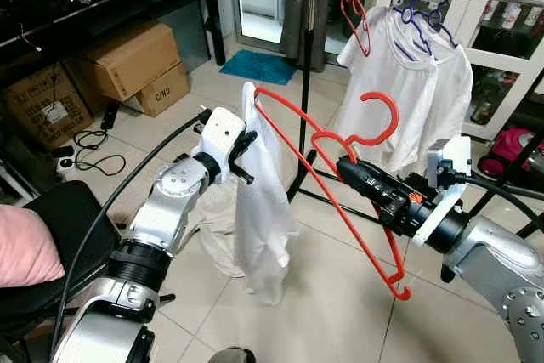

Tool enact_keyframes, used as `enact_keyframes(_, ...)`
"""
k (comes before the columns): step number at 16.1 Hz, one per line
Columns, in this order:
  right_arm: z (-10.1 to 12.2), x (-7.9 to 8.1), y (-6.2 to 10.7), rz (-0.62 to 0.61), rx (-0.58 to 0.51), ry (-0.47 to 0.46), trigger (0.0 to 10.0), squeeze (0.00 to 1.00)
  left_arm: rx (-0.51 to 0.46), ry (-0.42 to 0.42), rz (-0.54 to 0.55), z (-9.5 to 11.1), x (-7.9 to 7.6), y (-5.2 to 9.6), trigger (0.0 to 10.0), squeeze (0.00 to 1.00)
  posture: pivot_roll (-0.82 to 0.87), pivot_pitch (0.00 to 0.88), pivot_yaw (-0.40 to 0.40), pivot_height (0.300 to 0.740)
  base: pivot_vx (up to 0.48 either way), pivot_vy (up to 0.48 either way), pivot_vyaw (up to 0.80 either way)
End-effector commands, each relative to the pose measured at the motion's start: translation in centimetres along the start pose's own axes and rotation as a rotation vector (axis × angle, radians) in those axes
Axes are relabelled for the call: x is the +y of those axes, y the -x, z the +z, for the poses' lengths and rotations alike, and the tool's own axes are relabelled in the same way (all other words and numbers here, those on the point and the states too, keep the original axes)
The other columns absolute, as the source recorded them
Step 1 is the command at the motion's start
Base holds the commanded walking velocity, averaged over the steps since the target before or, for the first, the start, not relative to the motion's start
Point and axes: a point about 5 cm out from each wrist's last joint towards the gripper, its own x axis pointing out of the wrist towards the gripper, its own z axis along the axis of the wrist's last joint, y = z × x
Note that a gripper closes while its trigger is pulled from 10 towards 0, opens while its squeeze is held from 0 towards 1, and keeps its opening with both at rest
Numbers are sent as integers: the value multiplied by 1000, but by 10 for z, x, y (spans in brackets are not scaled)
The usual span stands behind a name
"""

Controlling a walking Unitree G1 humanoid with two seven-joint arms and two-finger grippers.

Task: Hang hanger

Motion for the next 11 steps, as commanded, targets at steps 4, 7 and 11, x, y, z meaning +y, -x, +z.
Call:
enact_keyframes(4, 0, 7, 2, 19, 16, 54, 10000, 0, -85, -49, 3, 26, 17, 6, 0, 0, 10, 19, 104, 740, 0, 0, 0)
enact_keyframes(7, -5, 9, 1, 31, 40, 60, 10000, 0, -109, -68, -12, 36, 22, 9, 0, 0, 13, 21, 102, 740, 0, 0, 0)
enact_keyframes(11, -10, 10, -1, 37, 72, 79, 10000, 0, -130, -73, -87, 44, 13, 11, 0, 0, 13, 21, 101, 740, 0, 0, 0)
